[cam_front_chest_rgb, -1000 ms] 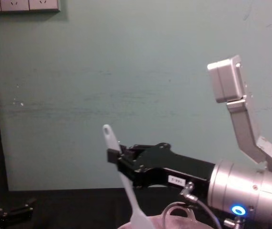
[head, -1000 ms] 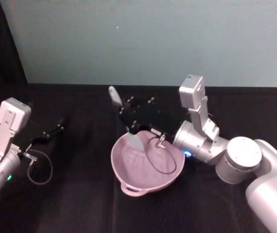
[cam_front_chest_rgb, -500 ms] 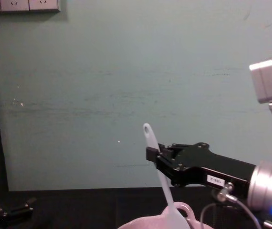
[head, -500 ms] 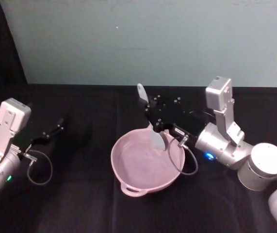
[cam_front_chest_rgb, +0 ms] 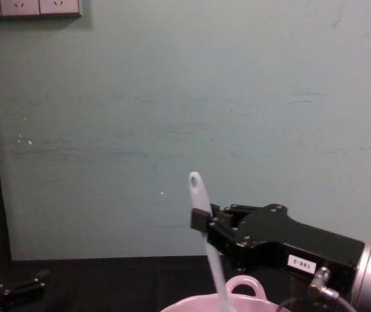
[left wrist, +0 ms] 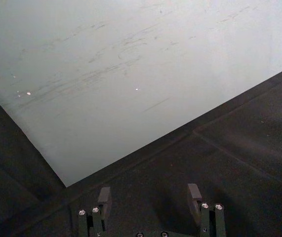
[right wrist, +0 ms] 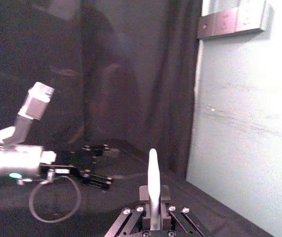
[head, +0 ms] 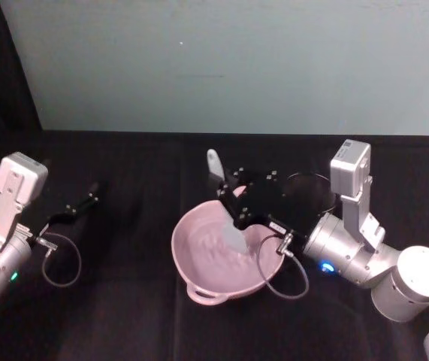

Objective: Use the one hand to pick up the spoon and stir the clear water in the bowl.

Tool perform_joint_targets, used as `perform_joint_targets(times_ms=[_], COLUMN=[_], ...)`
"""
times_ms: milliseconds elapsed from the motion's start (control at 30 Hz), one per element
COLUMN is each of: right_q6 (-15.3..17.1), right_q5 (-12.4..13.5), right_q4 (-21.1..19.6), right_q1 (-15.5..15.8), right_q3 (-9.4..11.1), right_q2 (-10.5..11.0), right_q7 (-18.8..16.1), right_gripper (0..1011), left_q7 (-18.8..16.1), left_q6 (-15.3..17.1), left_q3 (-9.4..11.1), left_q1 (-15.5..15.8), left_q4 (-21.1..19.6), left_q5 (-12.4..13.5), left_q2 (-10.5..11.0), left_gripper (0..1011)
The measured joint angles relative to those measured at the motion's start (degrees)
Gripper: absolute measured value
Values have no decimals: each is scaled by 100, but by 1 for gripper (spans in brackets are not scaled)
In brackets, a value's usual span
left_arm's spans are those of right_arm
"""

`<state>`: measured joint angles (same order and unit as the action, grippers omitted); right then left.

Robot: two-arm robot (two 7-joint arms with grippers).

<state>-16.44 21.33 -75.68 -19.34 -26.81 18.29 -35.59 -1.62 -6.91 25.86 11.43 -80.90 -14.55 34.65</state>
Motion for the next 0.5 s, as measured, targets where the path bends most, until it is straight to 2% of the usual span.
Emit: perform_joint_targets(times_ms=[133,300,500], right_q6=[17,15,-136], right_q5=[99,140,105], right_q4=[-74,95,655], right_q1=[41,-82,-440], right_q3=[-110,-262,-406], right_q2=[-49,-190,-478], right_q7=[-127,-241,-284], right_gripper=[118,118,118], left_q7=[0,0,0], left_q6=[0,0,0], left_q3=[0,0,0], left_q1=[0,0,0], left_q4=[0,0,0], left_q5=[0,0,0], left_q2=[0,0,0], left_gripper=[1005,1005,1005])
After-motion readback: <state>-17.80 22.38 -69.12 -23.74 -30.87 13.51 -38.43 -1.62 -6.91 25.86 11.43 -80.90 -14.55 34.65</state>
